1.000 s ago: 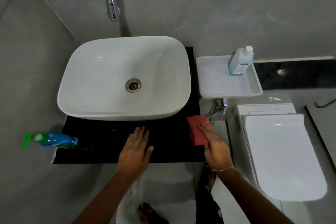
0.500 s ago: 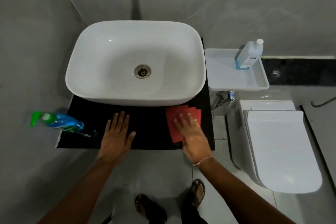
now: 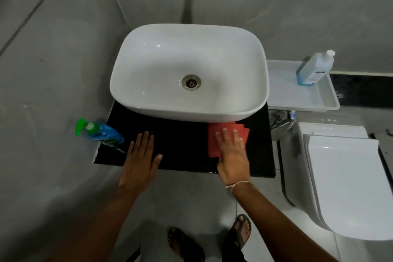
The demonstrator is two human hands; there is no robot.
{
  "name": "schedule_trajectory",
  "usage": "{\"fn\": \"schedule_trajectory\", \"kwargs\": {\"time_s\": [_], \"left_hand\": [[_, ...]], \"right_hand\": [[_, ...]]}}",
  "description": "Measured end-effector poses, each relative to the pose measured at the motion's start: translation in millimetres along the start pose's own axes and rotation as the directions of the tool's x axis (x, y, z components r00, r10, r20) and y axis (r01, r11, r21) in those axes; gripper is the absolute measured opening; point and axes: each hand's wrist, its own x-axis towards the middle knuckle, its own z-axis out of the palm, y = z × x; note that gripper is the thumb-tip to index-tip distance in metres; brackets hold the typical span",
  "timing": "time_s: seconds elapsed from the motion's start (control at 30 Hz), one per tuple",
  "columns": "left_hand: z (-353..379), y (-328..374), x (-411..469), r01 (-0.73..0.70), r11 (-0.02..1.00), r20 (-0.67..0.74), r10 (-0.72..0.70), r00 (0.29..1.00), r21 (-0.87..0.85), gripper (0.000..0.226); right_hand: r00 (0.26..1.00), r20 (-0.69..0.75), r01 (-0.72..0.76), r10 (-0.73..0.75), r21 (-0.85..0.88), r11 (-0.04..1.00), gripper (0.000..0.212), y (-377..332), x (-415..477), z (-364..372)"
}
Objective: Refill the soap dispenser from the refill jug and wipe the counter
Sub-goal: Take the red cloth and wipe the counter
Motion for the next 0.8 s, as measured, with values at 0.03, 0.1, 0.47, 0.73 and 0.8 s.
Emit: {"fn": "schedule_trajectory", "kwargs": {"time_s": [0.03,0.1,0.47,0.73,0.8], "left_hand": [[0.2,-1.6,-1.7,0.001,1.000,0.000,-0.001,1.000,-0.012,0.081],[-0.4,-5.8,-5.6,-0.003,1.000,-0.008,0.003,1.000,-0.031,0.082],[9.4,-34.9,-24.6,-0.053,0.996,-0.065,0.048,0.997,-0.077,0.065],[7.8,-47.2,-31.6,-0.069,0.993,-0.102,0.058,0.993,-0.099,0.064],[7.1,-50.5,-33.2,-0.065,0.991,-0.100,0.054,0.994,-0.118,0.063]], "right_hand": [[0.994,0.039,0.100,-0.100,0.010,0.995,0.087,-12.4,-4.8,9.1],[0.945,0.142,0.302,-0.296,-0.024,0.953,0.089,-22.2,-28.5,23.6],[0.999,-0.004,0.038,-0.039,-0.072,0.997,0.085,-62.3,3.3,37.6],[0.880,0.176,0.460,-0.440,-0.089,0.884,0.089,-71.9,-21.7,62.0],[0.900,0.149,0.423,-0.409,-0.081,0.902,0.089,-54.6,-25.7,52.8]]}}
